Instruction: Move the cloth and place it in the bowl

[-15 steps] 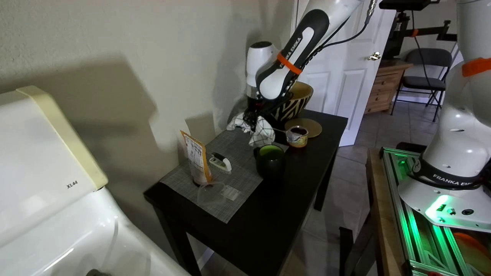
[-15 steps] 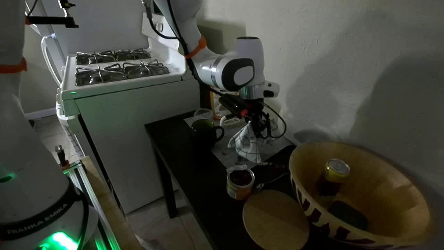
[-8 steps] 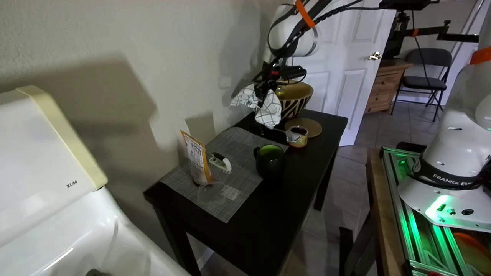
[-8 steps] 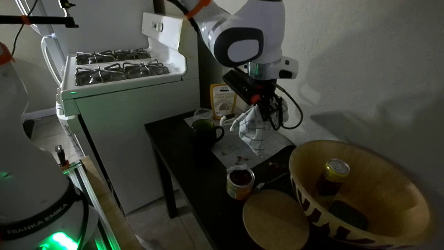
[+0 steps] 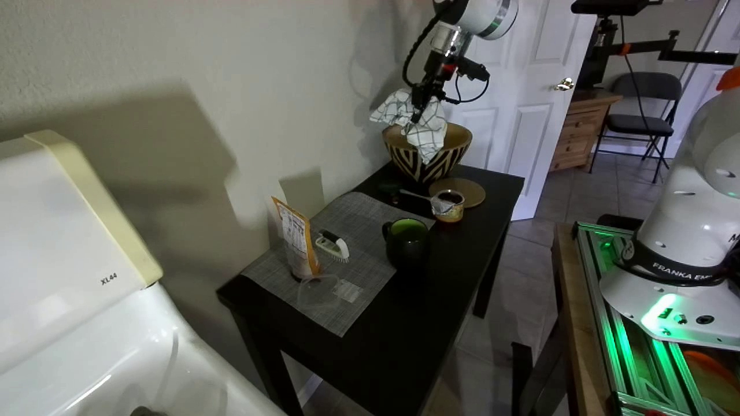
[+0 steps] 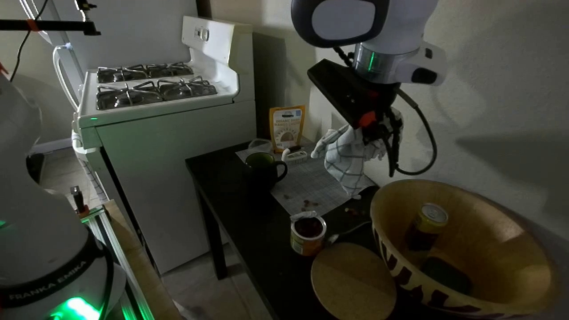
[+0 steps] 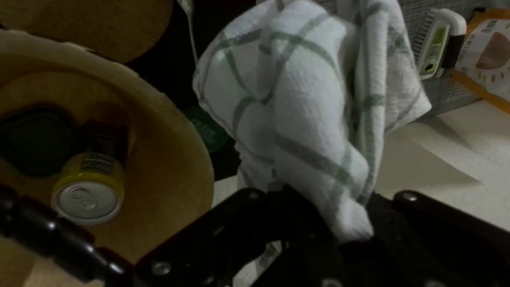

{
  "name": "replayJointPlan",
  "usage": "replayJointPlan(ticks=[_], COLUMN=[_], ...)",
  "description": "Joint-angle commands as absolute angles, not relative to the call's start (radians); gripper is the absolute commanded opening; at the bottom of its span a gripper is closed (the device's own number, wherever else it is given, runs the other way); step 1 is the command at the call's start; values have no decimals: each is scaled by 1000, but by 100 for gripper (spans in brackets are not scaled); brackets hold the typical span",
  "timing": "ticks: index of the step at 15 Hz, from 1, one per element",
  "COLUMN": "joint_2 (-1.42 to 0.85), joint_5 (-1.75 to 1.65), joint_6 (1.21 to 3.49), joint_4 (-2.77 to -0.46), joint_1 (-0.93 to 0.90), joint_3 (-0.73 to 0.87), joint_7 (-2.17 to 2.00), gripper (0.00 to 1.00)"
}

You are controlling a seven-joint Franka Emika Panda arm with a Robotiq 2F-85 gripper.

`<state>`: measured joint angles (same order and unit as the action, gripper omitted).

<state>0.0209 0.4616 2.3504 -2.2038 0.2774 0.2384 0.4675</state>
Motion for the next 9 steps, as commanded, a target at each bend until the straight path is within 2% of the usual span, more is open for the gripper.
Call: replayJointPlan(ticks=[1,5,6,8,9], joint_2=[17,-19,5,-6,-9], joint_5=[555,676,614,640,644], joint_6=[2257,2241,2253,2253,2253], joint_4=[-2140,-2098,-2111,-2107,-2107], joint_1=[316,340,341,345,343], joint_3=[310,350,349,350,347], joint_7=[524,519,501,505,505], gripper=[4,4,17,17,4])
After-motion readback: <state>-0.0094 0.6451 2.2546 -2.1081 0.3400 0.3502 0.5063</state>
